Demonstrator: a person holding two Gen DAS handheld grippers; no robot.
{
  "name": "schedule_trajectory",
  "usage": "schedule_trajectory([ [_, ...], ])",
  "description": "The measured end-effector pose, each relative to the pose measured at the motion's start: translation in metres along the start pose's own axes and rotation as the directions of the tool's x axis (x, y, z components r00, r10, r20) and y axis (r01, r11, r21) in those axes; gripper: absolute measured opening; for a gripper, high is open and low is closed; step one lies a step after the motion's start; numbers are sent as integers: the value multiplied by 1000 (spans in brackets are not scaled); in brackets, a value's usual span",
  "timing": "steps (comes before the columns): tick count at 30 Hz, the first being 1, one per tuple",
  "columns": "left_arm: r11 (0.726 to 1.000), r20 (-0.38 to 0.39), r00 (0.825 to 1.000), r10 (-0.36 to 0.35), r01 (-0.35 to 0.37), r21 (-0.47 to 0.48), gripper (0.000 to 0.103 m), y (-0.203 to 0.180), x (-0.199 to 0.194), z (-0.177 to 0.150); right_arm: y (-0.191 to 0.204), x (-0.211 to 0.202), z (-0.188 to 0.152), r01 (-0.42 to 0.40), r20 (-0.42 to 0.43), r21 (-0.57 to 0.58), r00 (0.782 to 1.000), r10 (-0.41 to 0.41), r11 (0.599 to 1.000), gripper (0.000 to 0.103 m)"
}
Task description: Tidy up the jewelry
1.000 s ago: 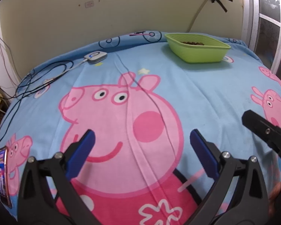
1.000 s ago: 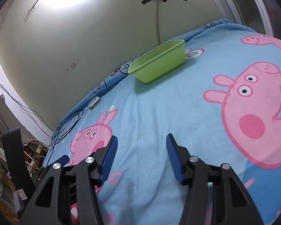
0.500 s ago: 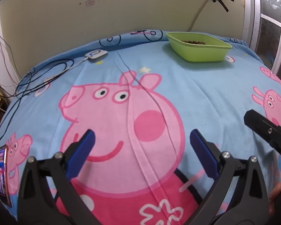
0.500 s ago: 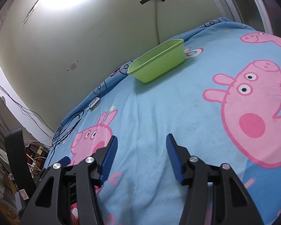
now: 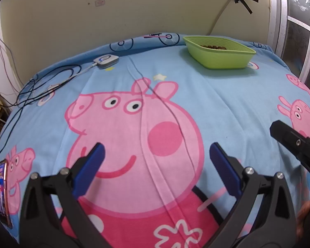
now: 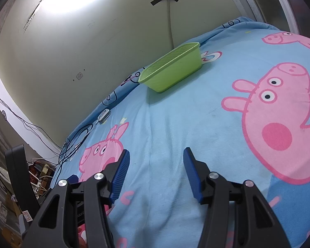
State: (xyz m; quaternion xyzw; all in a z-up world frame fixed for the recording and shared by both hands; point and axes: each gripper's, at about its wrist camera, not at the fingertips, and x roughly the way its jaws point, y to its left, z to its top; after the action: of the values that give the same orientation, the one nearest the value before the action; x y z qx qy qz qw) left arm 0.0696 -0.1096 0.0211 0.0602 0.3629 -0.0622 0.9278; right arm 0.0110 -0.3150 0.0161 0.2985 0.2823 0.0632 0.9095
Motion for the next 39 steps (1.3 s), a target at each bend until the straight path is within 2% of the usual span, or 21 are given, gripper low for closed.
schedule_trajectory([
  [39, 1000, 6, 1000, -6, 6, 8, 97, 0, -3, 1, 2, -2, -5, -6, 6, 17, 1000, 6, 1000, 34],
])
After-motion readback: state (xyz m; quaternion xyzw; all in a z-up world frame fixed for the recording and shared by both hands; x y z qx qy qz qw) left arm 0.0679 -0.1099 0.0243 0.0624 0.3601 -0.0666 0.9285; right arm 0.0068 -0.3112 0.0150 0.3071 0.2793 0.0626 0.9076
